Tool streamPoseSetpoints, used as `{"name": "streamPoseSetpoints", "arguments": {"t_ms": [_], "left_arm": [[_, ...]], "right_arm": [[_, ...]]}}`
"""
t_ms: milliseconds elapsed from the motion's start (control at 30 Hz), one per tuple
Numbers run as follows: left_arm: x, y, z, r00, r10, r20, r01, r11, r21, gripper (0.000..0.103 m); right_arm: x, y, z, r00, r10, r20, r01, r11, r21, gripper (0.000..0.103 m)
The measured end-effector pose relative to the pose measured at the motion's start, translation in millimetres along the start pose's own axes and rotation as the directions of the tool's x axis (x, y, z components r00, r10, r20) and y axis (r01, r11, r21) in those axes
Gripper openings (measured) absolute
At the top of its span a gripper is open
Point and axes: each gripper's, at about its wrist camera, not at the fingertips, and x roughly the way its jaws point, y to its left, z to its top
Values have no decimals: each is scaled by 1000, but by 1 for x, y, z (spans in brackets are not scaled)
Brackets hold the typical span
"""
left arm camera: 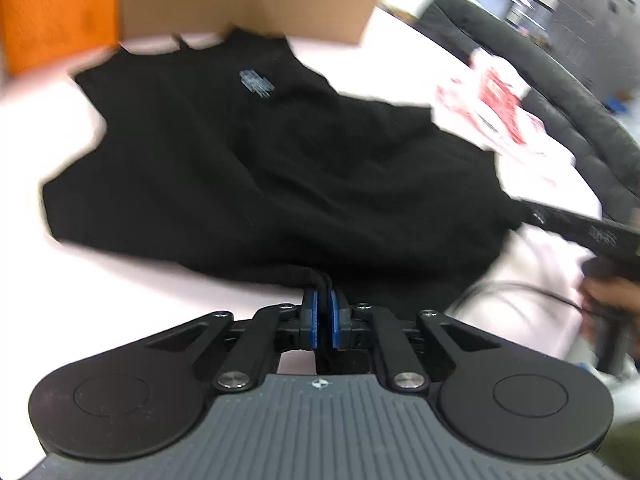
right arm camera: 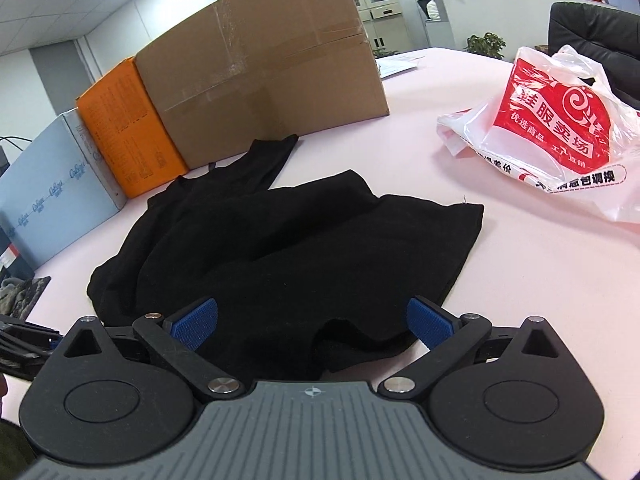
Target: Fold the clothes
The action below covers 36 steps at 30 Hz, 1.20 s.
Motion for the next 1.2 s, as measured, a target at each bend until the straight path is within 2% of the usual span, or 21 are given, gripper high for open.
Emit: {"name": "streamPoseSetpoints", "arguments": {"t_ms": [100, 200, 300, 433, 500, 600, 700, 733, 800, 833, 867, 900, 933, 1033, 1067, 1133, 1167, 1200], "left_arm": [[-23, 14, 4, 992, 77, 103, -73, 996, -46, 6], [-51, 36, 7, 960, 201, 193, -184, 978, -103, 6], [-84, 70, 6, 929, 297, 223, -258, 948, -185, 6], [-122, 91, -9, 894, 386, 228, -355, 920, -164, 6], [-135, 100, -21, 883, 419, 211, -394, 907, -151, 6], [-140, 111, -37, 880, 446, 164, -424, 892, -155, 6], [-136, 115, -50, 911, 397, 109, -380, 913, -146, 11], [-133, 112, -51, 915, 390, 103, -376, 917, -131, 14], [-132, 104, -53, 918, 380, 115, -370, 924, -99, 41], [-132, 100, -53, 919, 375, 121, -367, 926, -83, 49], [-134, 97, -53, 917, 375, 135, -367, 927, -75, 59], [-135, 96, -51, 914, 378, 146, -372, 926, -67, 63], [-137, 94, -50, 911, 382, 156, -378, 924, -59, 64], [-139, 98, -47, 892, 423, 158, -418, 906, -63, 70], [-141, 102, -47, 887, 436, 155, -430, 900, -71, 70], [-143, 109, -45, 875, 461, 149, -453, 887, -88, 71], [-145, 112, -45, 872, 466, 152, -456, 885, -97, 72], [-147, 115, -44, 869, 470, 154, -458, 882, -106, 76]], "right_arm": [[-3, 5, 3, 1000, 5, 20, -5, 1000, -20, 102], [-10, 11, 12, 998, 11, 60, -7, 998, -65, 102], [-13, 17, 22, 996, 27, 82, -19, 995, -99, 103], [-10, 23, 33, 995, 62, 83, -52, 992, -115, 103], [-4, 25, 37, 994, 80, 69, -72, 992, -103, 103], [13, 25, 41, 993, 117, 23, -116, 992, -47, 103], [44, 32, 44, 982, 179, -57, -181, 983, -25, 103], [55, 35, 46, 980, 180, -84, -183, 983, -30, 103], [79, 42, 48, 975, 174, -136, -181, 983, -41, 102], [88, 46, 50, 969, 183, -167, -192, 981, -41, 96], [97, 49, 52, 960, 194, -200, -206, 978, -39, 67], [105, 53, 53, 951, 205, -233, -219, 975, -37, 45], [105, 58, 59, 958, 175, -227, -196, 978, -74, 10], [95, 77, 77, 985, 45, -165, -84, 968, -237, 10], [90, 85, 82, 991, -8, -134, -34, 949, -313, 10], [74, 107, 83, 995, -53, -89, 2, 871, -491, 9], [68, 117, 77, 984, 13, -177, -106, 843, -527, 9], [63, 125, 71, 953, 91, -288, -239, 810, -536, 9]]}}
